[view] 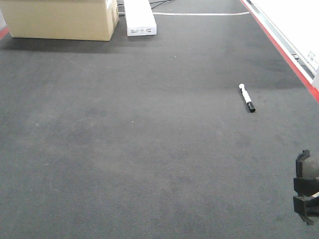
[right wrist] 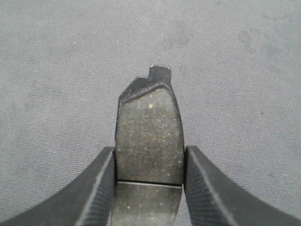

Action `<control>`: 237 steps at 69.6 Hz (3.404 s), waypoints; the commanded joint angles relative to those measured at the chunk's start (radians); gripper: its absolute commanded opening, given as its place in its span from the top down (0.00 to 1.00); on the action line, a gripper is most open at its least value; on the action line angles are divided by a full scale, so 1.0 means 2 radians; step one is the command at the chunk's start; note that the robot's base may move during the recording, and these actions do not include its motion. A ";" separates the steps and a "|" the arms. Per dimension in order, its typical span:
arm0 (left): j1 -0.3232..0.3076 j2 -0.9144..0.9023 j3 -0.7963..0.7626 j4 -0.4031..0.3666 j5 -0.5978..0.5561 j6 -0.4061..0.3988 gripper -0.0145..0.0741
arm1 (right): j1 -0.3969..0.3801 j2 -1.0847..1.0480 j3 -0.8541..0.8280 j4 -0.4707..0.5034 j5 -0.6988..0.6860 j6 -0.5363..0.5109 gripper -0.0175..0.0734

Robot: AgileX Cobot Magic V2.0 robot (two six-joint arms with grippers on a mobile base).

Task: Move and align brake pads A on conveyor
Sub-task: 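Drive up to the conveyor belt holding both pads above it, then lower the left gripper and set its brake pad on the belt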

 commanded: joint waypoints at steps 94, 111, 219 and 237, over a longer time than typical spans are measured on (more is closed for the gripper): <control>-0.001 0.103 -0.083 -0.018 -0.037 0.006 0.84 | -0.003 -0.002 -0.015 -0.002 -0.037 -0.005 0.78; -0.001 0.236 -0.148 -0.004 -0.061 0.006 0.83 | -0.003 -0.002 -0.015 -0.002 -0.037 -0.005 0.78; -0.001 0.516 -0.220 -0.004 -0.151 0.019 0.33 | -0.003 -0.002 -0.015 -0.002 -0.036 -0.005 0.78; -0.001 0.454 -0.220 -0.002 -0.152 0.019 0.28 | -0.003 -0.002 -0.015 -0.002 -0.036 -0.005 0.78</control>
